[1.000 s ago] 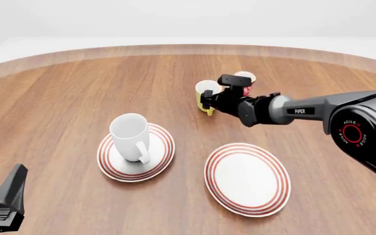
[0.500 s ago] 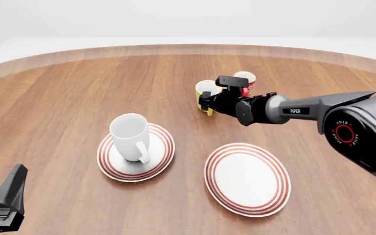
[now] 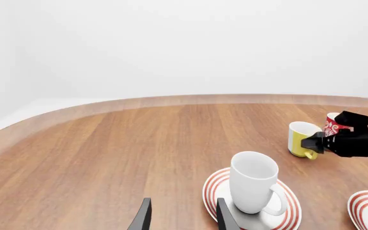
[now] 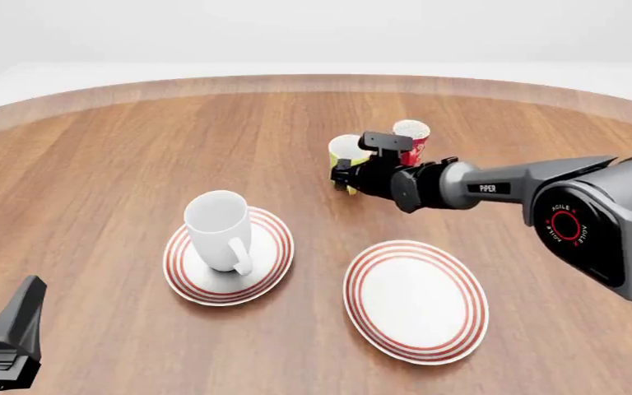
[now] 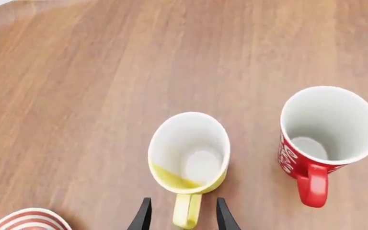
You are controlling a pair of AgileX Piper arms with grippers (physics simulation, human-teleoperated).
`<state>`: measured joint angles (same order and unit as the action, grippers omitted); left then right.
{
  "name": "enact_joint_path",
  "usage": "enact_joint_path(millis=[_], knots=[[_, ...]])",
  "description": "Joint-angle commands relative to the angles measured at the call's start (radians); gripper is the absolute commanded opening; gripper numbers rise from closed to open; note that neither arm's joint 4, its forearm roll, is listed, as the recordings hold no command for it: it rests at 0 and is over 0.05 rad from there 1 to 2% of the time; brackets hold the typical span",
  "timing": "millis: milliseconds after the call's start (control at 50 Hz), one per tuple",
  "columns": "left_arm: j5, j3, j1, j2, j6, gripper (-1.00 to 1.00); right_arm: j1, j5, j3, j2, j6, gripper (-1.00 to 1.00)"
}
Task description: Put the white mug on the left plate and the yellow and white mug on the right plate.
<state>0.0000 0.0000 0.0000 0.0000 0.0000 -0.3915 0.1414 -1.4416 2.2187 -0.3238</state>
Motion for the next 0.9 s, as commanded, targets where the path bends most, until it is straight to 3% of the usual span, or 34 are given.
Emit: enact_joint_path(millis=[20,380,400,900], knots=[[0.0,0.0,0.0,0.0,0.0,1.0,-0.008,-0.015,-0.009,0.013,-0.012,1.0],[0.0,0.0,0.0,0.0,0.0,1.0,-0.013,-0.031,-0.03,0.021,-0.008,1.0],[0.0,0.0,0.0,0.0,0.0,1.0,-0.014,-0.03,-0.029,0.02,-0.008,-1.0],[0.0,0.0,0.0,0.0,0.0,1.0,-0.019,-0.011,0.006,-0.03,0.0,-1.0]])
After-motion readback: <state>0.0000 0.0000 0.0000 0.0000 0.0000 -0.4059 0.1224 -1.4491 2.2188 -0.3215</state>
